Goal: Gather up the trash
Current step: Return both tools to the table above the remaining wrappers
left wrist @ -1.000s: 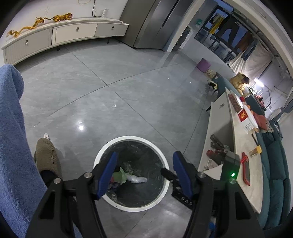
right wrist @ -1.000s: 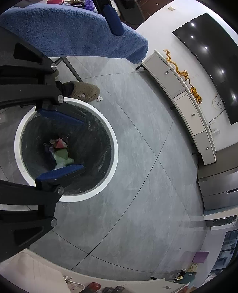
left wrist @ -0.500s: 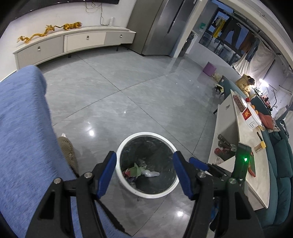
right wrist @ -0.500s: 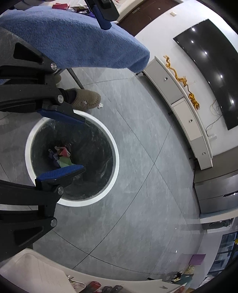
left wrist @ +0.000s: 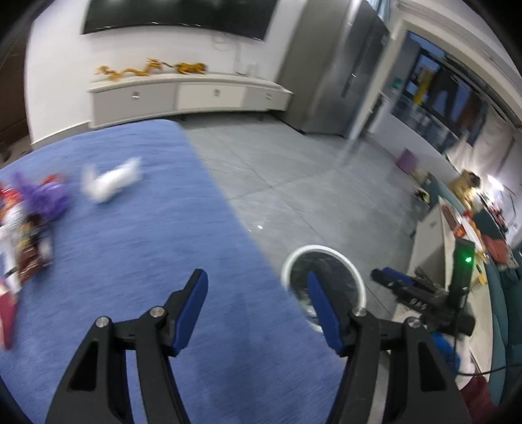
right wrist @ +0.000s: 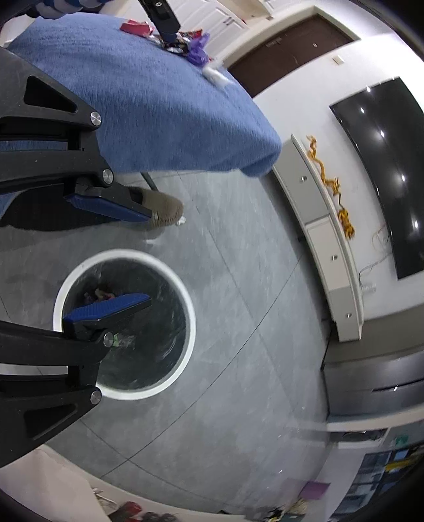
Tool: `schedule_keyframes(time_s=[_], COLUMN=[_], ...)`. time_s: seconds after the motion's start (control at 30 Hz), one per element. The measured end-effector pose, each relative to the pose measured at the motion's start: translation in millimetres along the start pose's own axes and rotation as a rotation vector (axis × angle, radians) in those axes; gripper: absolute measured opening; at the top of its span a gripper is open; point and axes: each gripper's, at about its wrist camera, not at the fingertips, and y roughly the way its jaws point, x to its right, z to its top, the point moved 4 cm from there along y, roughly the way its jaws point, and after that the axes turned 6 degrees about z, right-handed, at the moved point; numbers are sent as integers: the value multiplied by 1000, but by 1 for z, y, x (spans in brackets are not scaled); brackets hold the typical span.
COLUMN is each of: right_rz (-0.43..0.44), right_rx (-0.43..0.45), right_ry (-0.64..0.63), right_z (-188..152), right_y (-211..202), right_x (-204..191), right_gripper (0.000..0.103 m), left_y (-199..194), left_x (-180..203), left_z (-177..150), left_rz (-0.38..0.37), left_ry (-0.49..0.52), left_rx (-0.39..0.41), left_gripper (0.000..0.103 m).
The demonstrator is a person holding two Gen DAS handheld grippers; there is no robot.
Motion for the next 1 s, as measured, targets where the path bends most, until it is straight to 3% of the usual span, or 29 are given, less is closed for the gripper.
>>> schedule_keyframes(time_s=[0.4, 0.6, 0.73, 1.0], right_rz=[97, 178, 244, 348], right_rx=[-17, -38, -65, -136], right_ry=[-155, -250, -298, -386], right_z=[14, 16, 13, 6], right_y=[10, 26, 40, 77], right_x=[-98, -163, -209, -284], right_gripper=[43, 43, 43, 43], left_y=[-85, -104, -100, -75], left_x=[-145, -201, -226, -242], left_z=[-42, -54, -59, -62], left_rz=[208, 298, 321, 297], left_ry=[-175, -243, -255, -251], left_rx=[112, 125, 109, 76], left_gripper=[62, 62, 62, 62])
